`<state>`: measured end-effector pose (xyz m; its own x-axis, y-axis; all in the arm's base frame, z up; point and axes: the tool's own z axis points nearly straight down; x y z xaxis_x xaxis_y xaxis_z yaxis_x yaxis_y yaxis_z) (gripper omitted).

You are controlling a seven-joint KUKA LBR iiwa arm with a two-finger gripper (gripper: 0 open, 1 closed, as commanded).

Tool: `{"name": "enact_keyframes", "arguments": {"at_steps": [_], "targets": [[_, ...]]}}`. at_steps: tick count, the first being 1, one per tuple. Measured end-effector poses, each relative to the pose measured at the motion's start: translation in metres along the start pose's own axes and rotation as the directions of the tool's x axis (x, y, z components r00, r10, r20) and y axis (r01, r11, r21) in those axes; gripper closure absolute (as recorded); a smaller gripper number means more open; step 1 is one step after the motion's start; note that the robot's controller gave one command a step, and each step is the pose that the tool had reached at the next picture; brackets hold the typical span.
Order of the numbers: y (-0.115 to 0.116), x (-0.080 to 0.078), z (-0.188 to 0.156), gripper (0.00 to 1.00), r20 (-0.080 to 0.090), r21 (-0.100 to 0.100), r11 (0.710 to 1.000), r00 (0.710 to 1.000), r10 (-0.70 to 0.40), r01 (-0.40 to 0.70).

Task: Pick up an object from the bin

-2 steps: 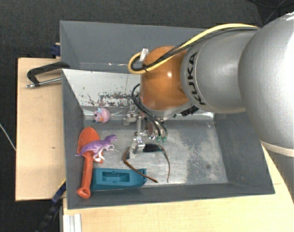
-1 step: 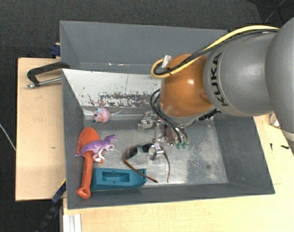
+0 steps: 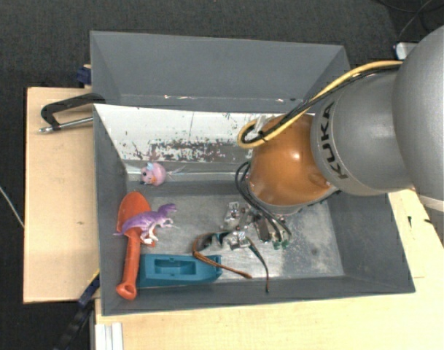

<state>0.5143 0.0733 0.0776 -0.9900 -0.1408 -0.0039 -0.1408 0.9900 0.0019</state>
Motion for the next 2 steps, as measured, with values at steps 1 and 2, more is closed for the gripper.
{"name": "enact_keyframes", "arguments": {"at_steps": [1, 2], "targets": [[0.0, 0.0, 0.0, 1.0, 0.0, 0.0, 1.0, 1.0, 0.001, -0.001], [0.0, 0.0, 0.0, 1.0, 0.0, 0.0, 1.0, 1.0, 0.001, -0.001]]}}
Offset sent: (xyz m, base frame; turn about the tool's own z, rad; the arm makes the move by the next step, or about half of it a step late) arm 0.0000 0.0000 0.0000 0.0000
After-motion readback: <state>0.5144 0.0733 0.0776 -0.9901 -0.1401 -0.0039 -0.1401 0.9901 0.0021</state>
